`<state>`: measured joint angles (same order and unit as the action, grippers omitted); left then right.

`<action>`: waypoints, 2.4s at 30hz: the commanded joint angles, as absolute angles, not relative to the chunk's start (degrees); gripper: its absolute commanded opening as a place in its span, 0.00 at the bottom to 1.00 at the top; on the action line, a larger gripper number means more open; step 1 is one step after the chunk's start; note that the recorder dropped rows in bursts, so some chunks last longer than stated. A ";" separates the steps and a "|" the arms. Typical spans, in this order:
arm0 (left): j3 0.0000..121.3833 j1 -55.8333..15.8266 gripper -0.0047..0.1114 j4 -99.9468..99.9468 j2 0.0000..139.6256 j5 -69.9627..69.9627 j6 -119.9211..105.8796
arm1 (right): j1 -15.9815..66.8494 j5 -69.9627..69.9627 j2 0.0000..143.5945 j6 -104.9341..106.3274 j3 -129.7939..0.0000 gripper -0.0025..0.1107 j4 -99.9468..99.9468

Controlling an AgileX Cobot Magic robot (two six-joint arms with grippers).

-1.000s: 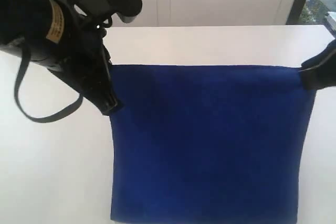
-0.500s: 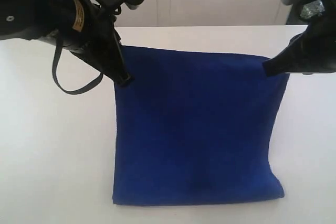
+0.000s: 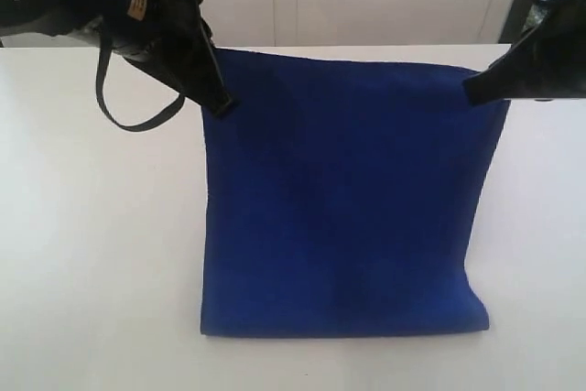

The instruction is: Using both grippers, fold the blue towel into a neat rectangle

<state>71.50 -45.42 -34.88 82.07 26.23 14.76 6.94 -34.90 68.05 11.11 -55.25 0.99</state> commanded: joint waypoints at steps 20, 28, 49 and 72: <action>72.12 -41.22 0.04 -37.38 83.43 21.85 15.77 | 6.78 -27.51 68.66 7.36 -55.54 0.02 -3.53; 72.12 -41.22 0.04 -37.59 87.48 17.58 15.65 | 6.78 -24.32 72.22 7.36 -55.54 0.02 -3.67; 72.72 -36.05 0.04 -39.31 93.52 9.57 17.14 | 4.53 -15.37 79.79 6.12 -55.54 0.02 -4.90; 76.12 -34.73 0.04 -39.82 96.45 10.11 16.80 | 4.53 -12.12 82.83 6.02 -57.59 0.02 -4.90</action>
<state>75.74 -35.38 -39.03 95.85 10.65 16.40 4.96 -13.89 81.46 6.44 -57.37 -4.39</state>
